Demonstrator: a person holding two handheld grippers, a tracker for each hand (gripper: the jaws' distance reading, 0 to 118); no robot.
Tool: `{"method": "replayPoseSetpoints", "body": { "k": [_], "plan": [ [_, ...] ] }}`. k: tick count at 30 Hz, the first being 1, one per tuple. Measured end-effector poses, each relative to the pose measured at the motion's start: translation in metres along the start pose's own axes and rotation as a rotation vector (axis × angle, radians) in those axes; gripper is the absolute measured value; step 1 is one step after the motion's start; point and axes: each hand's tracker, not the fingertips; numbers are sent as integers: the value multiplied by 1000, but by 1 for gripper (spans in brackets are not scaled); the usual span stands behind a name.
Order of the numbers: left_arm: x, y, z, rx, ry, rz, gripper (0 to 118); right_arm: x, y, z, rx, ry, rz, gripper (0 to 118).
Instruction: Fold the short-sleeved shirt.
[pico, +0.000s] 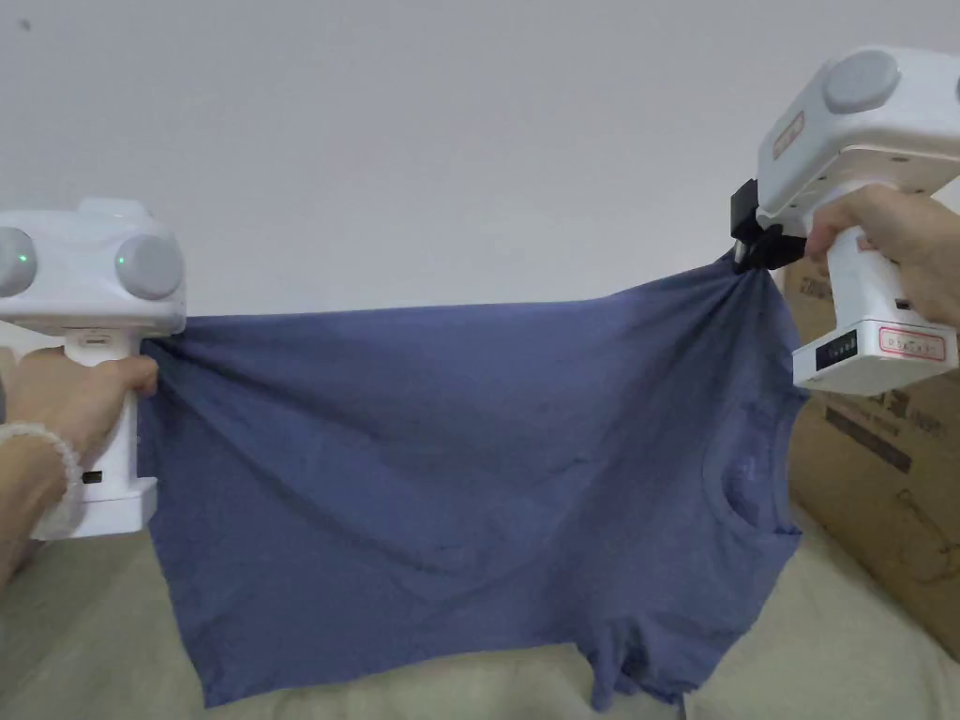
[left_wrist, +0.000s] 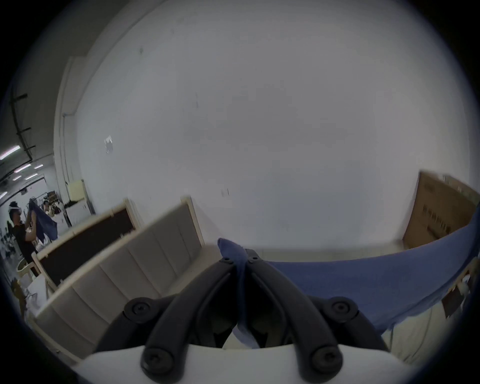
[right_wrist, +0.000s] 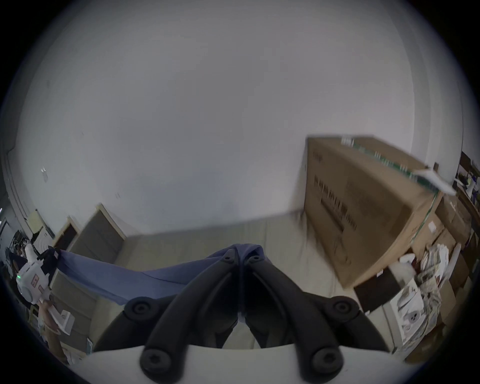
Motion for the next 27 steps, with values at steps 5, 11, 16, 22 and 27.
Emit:
{"method": "replayPoseSetpoints", "body": {
  "k": [5,11,16,22,27],
  "plan": [
    [34,-150,-77,-266,0,-19,2,17,-102,-126,-233,-92,-4,2],
    [62,-294,-129,-534,3,-32,2,36,-230,-233,-487,-128,-30,2],
    [53,-341,-151,-597,-1,-49,2,53,-277,-256,-551,-163,-47,2],
    [35,-326,-119,-535,-64,-115,2,62,-278,-216,-512,-119,-93,2],
    [0,-309,-34,-447,-123,-98,2,62,-285,-135,-436,-85,-36,2]
  ]
}}
